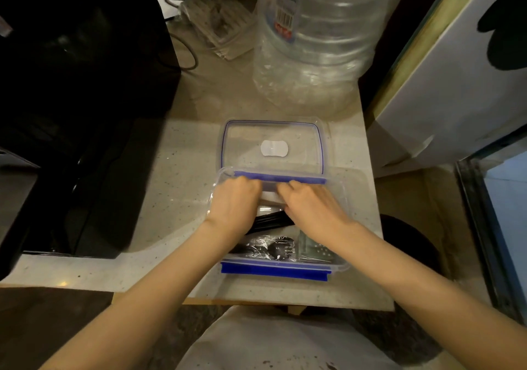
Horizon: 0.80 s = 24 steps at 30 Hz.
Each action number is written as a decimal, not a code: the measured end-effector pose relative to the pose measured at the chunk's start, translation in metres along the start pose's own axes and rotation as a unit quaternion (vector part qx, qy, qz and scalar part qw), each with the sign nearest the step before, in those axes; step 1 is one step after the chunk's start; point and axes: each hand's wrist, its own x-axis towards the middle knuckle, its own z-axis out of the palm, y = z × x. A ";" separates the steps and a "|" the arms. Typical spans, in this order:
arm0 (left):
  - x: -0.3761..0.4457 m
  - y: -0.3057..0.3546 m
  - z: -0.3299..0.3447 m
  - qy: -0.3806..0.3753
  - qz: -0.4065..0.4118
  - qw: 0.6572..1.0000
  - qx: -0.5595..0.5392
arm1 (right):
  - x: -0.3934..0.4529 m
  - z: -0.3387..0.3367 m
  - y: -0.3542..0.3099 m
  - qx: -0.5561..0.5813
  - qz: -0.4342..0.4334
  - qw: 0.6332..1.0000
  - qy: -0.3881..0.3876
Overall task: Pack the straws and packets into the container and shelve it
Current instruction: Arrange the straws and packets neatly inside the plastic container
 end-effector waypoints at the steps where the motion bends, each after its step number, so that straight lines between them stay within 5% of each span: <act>1: 0.001 0.000 0.000 -0.003 -0.009 1.000 0.009 | -0.004 -0.001 0.001 0.030 0.020 0.999 0.003; 9: 0.001 0.000 0.000 -0.013 -0.033 0.998 0.045 | -0.023 -0.006 -0.001 0.185 0.259 0.947 0.036; 15: 0.003 -0.002 0.005 0.006 -0.026 0.999 0.029 | -0.019 0.001 -0.009 0.145 0.297 0.944 0.019; 24: 0.006 0.001 0.009 0.076 0.138 0.987 0.023 | -0.016 0.012 -0.015 0.166 0.303 0.934 0.089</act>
